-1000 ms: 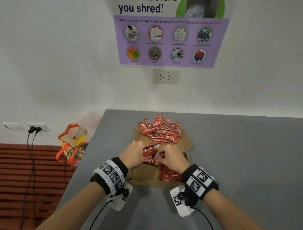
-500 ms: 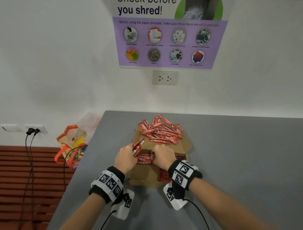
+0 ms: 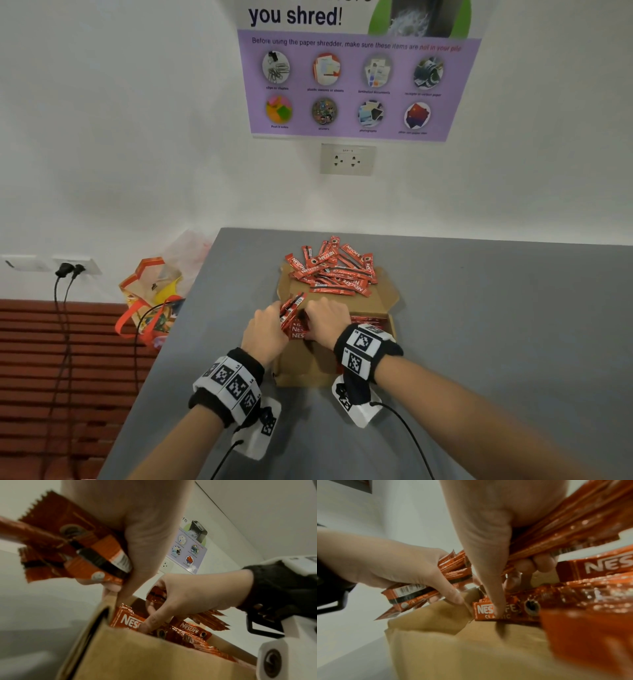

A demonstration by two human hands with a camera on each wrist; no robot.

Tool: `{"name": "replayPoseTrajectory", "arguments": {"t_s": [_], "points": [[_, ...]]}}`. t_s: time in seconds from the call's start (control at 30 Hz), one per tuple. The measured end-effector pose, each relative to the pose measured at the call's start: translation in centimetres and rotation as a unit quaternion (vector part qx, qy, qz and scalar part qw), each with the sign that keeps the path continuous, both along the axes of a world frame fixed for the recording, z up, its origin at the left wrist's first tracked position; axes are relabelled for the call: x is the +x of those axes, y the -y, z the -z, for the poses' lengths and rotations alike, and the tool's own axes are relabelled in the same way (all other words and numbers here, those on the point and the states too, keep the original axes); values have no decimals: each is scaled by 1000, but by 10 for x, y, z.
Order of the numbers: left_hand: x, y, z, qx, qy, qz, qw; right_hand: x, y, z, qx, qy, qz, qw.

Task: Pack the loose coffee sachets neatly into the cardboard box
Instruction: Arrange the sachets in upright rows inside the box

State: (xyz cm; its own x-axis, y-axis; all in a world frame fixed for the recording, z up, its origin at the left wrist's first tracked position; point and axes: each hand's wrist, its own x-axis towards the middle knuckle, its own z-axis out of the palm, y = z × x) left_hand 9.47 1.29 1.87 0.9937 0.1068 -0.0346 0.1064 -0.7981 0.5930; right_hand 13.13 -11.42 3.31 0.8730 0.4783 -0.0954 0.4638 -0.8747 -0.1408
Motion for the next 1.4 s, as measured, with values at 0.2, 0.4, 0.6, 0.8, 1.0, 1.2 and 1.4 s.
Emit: {"name": "replayPoseTrajectory", "arguments": {"t_s": [0.2,0.4,0.6,0.8,1.0,1.2,1.4], "points": [[0,1,-2,16,-10,1,1000,1,-7,1,15,-18,14,1000],[-1,0,-4,16,-14,8,1000,6,0,-2,20,-51,28,998],[-1,0,-8,26,-14,19,999,10,2,-8,40,-68,52,996],[0,-2,-8,34,-23,23,999,8,-1,-11,45,-67,54,995],[1,-4,-11,25,-32,29,999,14,2,-12,31,-85,56,994],[7,-14,-16,21,24,23,999,20,24,-32,247,-85,123,957],[10,2,-15,107,45,82,990,-1,22,-50,362,-109,95,921]]}}
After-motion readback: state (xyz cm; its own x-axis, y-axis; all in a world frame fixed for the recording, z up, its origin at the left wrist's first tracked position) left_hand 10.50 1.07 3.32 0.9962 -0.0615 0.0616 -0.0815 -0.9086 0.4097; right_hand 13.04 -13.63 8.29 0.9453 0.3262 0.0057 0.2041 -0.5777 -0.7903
